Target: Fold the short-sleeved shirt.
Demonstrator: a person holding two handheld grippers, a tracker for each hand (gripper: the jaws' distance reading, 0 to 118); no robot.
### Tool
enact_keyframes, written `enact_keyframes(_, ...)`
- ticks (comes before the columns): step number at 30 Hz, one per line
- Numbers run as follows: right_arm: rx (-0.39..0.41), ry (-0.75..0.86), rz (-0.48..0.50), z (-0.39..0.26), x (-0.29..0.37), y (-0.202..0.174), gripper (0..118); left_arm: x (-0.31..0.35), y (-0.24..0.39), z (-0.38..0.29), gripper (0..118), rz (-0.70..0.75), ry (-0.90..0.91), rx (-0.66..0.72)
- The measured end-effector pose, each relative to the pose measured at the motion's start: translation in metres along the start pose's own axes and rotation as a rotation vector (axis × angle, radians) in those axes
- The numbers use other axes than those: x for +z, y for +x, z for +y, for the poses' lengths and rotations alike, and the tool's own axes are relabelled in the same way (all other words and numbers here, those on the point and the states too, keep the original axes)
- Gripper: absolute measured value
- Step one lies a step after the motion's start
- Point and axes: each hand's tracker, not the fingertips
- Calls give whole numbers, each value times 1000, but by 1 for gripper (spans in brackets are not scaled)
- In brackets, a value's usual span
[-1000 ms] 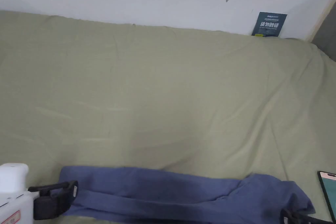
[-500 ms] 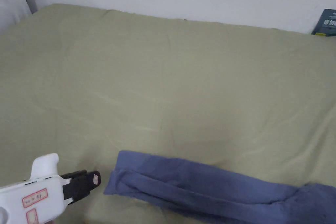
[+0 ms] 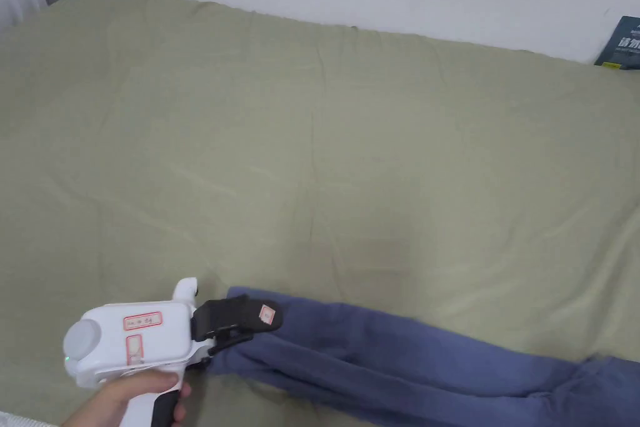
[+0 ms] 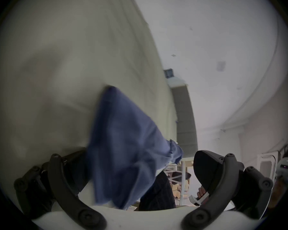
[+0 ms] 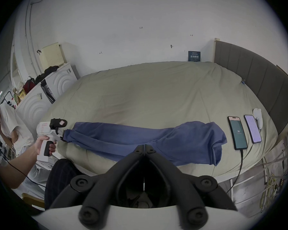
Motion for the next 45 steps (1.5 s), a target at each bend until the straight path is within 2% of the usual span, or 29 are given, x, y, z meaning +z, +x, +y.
enact_keyframes(2,7,-6,-4,2,-1,-3,0,0,7,5,115,49,27,39)
enact_keyframes(3,9,-4,-5,1,0,-3,0,0,10,6,94,104,58,62)
enact_keyframes(4,9,-1,2,1,0,-3,0,-5,8,5,23,354,82,66)
enact_keyframes(5,9,-3,7,1,0,-5,0,-4,3,5,2,475,73,36)
enact_keyframes(6,11,-6,10,1,-1,-5,0,-2,1,0,2,332,37,27)
enact_keyframes(7,14,-6,10,0,-2,-5,0,2,11,-2,2,302,108,66)
enact_keyframes(8,18,-7,7,0,-2,-4,0,2,45,-21,2,351,143,76)
enact_keyframes(9,18,-5,7,-1,-1,-4,0,10,60,-25,2,397,160,-16)
enact_keyframes(10,14,2,12,-1,2,-2,0,20,73,-28,2,437,197,-50)
enact_keyframes(11,14,7,16,-1,3,-1,0,28,88,-29,2,396,290,-67)
enact_keyframes(12,19,11,16,-1,5,0,0,49,55,-9,2,456,355,-99)
enact_keyframes(15,35,22,12,-2,7,3,0,86,72,3,2,627,426,-194)
enact_keyframes(17,28,30,31,-2,8,3,0,90,108,-13,2,668,432,-217)
enact_keyframes(20,25,46,45,-3,8,2,0,69,138,-28,2,552,369,-287)
enact_keyframes(24,8,56,67,-7,6,0,0,-19,166,-59,2,387,221,-344)
enact_keyframes(25,8,57,68,-8,6,-2,0,-48,165,-65,2,372,174,-342)
enact_keyframes(27,5,61,67,-12,9,1,0,-95,157,-76,3,434,102,-343)
enact_keyframes(30,-20,73,66,-15,15,7,0,-125,141,-74,4,450,78,-318)
enact_keyframes(31,-25,75,60,-16,17,9,0,-123,142,-68,8,480,79,-319)
enact_keyframes(32,-29,75,57,-17,18,12,0,-114,146,-68,38,465,82,-317)
enact_keyframes(33,-31,75,54,-18,19,13,0,-102,155,-64,80,448,84,-316)
enact_keyframes(34,-33,74,53,-19,20,15,0,-85,169,-60,112,415,138,-342)
enact_keyframes(35,-34,74,52,-19,21,17,0,-62,185,-53,118,364,237,-347)
enact_keyframes(38,-44,73,48,-21,19,20,0,0,205,-56,118,338,386,-440)
enact_keyframes(40,-48,71,50,-23,17,21,0,21,199,-41,118,471,424,-432)
enact_keyframes(42,-55,67,55,-23,15,19,0,21,174,-33,117,619,360,-414)
enact_keyframes(43,-58,66,60,-23,15,19,0,14,162,-34,111,671,298,-406)
enact_keyframes(44,-59,65,64,-23,15,19,0,0,156,-36,84,677,270,-414)
enact_keyframes(45,-58,65,66,-23,15,17,0,-12,147,-42,51,687,228,-418)
